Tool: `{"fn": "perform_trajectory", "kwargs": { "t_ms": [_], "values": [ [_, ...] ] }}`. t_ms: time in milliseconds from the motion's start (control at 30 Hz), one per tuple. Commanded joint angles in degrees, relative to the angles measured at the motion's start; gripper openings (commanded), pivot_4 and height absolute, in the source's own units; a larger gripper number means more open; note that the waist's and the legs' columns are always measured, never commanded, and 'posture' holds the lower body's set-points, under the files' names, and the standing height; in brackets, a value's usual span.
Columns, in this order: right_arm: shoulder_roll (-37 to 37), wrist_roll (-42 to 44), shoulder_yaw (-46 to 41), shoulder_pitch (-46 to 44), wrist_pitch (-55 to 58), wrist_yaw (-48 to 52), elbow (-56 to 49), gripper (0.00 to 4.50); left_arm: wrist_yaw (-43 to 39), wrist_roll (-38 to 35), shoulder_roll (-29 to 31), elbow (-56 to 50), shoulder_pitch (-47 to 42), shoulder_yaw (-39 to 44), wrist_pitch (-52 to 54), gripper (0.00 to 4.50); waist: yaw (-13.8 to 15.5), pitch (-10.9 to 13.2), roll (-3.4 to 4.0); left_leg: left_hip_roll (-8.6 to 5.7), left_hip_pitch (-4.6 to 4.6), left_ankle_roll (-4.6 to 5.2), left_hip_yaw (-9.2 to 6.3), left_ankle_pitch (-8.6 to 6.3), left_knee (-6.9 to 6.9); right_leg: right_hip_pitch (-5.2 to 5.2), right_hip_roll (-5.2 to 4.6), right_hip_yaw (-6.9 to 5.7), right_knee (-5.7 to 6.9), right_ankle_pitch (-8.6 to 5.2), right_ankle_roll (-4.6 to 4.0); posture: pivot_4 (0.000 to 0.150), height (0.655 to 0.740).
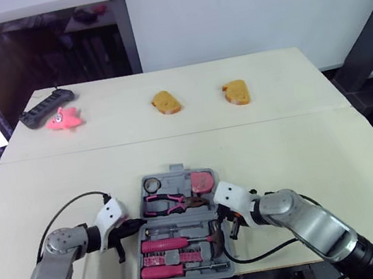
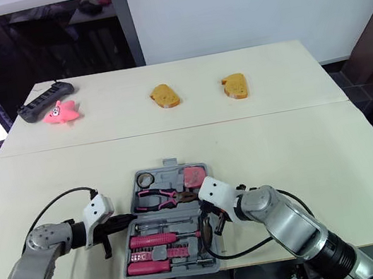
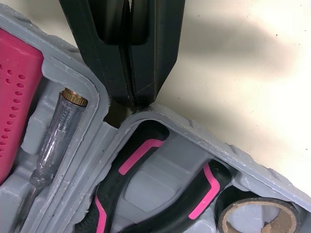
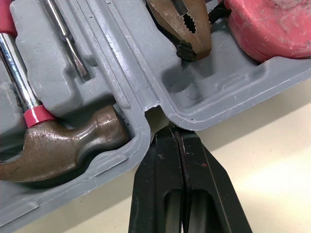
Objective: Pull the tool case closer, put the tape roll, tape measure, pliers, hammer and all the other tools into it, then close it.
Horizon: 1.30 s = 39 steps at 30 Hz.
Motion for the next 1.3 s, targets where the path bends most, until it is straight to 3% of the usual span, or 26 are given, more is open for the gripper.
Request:
{"fn": "perform_trajectory", "kwargs": {
  "t_ms": [33, 333, 600, 733, 833, 933, 1033, 1167, 1267, 1300],
  "values": [
    [0.65, 1.29, 1.93, 0.84, 0.18, 0.17, 0.34, 0.0, -0.2, -0.55, -0.41, -0.52, 0.2, -1.19, -0.16, 0.03, -0.01, 0.0, 0.0, 0.0, 0.0, 0.0, 0.0, 0.0, 0.0, 0.0, 0.0, 0.0, 0.0, -0.02, -0.04, 0.15, 0.74],
    [-1.61, 1.96, -1.39, 1.97, -2.21, 0.96, -1.03, 0.0, 0.2, -2.17, 1.95, -2.54, 1.82, 2.13, 2.39, 0.03, -0.03, 0.02, -0.01, 0.0, -0.01, 0.0, 0.0, 0.0, 0.0, 0.0, 0.0, 0.0, -0.02, -0.03, -0.06, 0.15, 0.74],
    [-4.33, 7.75, -22.51, 9.31, -18.37, 1.71, -7.1, 0.0, 0.47, -11.67, 9.0, -8.76, 5.43, 15.55, 10.24, 0.03, -0.03, 0.52, -0.15, 0.01, -0.23, 0.0, 0.01, -0.01, -0.07, -0.2, -0.01, 0.0, -0.09, 0.0, 0.04, 0.15, 0.74],
    [-5.23, 10.87, -27.49, 16.15, -26.31, 5.03, -7.64, 0.0, -4.74, -18.21, 7.29, -11.08, 9.95, 22.05, 3.7, 0.03, 0.02, 0.52, -0.16, 0.01, -0.19, -0.01, 0.06, -0.02, -0.15, -0.12, -0.05, 0.0, -0.19, -0.06, 0.06, 0.15, 0.74],
    [-3.56, 13.7, -29.04, 17.42, -23.88, 3.92, -7.8, 0.0, -9.93, -20.98, 6.33, -13.44, 14.35, 22.15, 0.39, 0.03, -0.24, 0.53, -0.16, 0.01, -0.22, 0.0, 0.13, -0.03, -0.15, -0.18, -0.05, 0.04, -0.22, -0.05, 0.08, 0.15, 0.74],
    [-1.38, 17.29, -29.01, 17.38, -21.47, 3.76, -6.93, 0.9, -13.81, -23.42, 5.16, -15.21, 15.18, 19.01, 0.74, 0.0, -0.06, 0.55, -0.18, 0.03, -0.13, 0.01, 0.18, -0.03, -0.11, -0.15, -0.03, 0.09, -0.19, -0.07, -0.14, 0.15, 0.74],
    [-1.12, 16.98, -26.77, 16.98, -20.48, 2.97, -6.11, 2.3, -15.15, -20.37, 3.96, -15.58, 15.0, 14.42, -3.03, 0.88, 0.17, 0.55, -0.19, 0.02, -0.14, -0.01, 0.18, -0.03, -0.01, -0.1, -0.03, 0.11, -0.18, -0.02, -0.25, 0.15, 0.74],
    [-0.45, 17.33, -25.25, 15.94, -20.25, 1.98, -5.97, 4.35, -17.1, -17.55, 3.0, -13.35, 14.73, 10.18, -8.17, 2.86, 0.03, 0.56, -0.22, 0.01, -0.15, -0.01, 0.19, -0.03, 0.01, -0.07, 0.01, 0.16, -0.21, -0.01, -0.25, 0.15, 0.74],
    [-0.47, 16.84, -24.2, 15.27, -20.15, 1.22, -5.61, 4.5, -15.92, -17.96, 2.34, -13.03, 14.55, 9.19, -7.71, 4.45, -0.1, 0.57, -0.21, 0.02, -0.15, 0.0, 0.19, -0.03, -0.04, -0.13, 0.03, 0.17, -0.21, -0.01, -0.24, 0.15, 0.74],
    [-0.28, 16.89, -24.24, 15.01, -20.01, 0.75, -5.64, 4.5, -16.29, -18.18, 2.46, -13.08, 14.57, 9.01, -7.96, 4.49, -0.1, 0.57, -0.21, 0.02, -0.15, 0.0, 0.19, -0.03, -0.05, -0.13, 0.04, 0.17, -0.21, -0.01, -0.23, 0.15, 0.74]
  ]
}}
